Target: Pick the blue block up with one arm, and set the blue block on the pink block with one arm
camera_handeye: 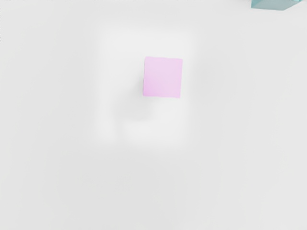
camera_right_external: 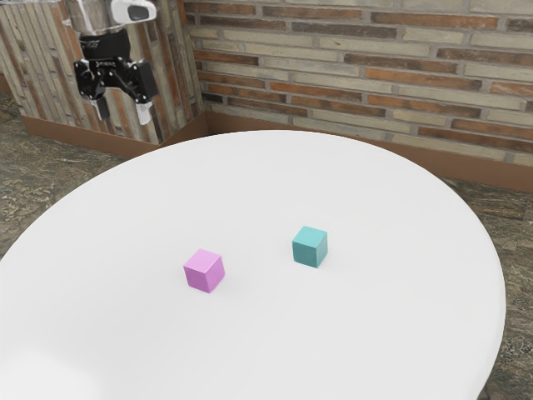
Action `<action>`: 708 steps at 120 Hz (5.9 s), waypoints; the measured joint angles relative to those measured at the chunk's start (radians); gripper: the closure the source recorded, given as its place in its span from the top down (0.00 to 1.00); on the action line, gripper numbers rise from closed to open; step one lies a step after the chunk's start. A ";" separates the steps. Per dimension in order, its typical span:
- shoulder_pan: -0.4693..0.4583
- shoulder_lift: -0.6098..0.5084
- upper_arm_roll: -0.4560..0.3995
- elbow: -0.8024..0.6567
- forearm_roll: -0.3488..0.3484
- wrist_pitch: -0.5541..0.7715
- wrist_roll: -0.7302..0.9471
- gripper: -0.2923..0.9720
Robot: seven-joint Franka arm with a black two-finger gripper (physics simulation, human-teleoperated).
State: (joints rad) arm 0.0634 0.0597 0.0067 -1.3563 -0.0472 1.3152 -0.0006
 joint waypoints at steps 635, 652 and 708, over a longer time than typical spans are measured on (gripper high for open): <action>-0.462 0.468 0.246 -0.253 -0.171 0.933 -0.161 0.45; -0.462 0.362 0.246 -0.383 -0.147 0.957 -0.169 0.45; -0.416 0.205 0.300 -0.604 -0.030 0.992 -0.179 0.45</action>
State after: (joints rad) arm -0.3522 0.2644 0.3068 -1.9598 -0.0777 2.3072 -0.1801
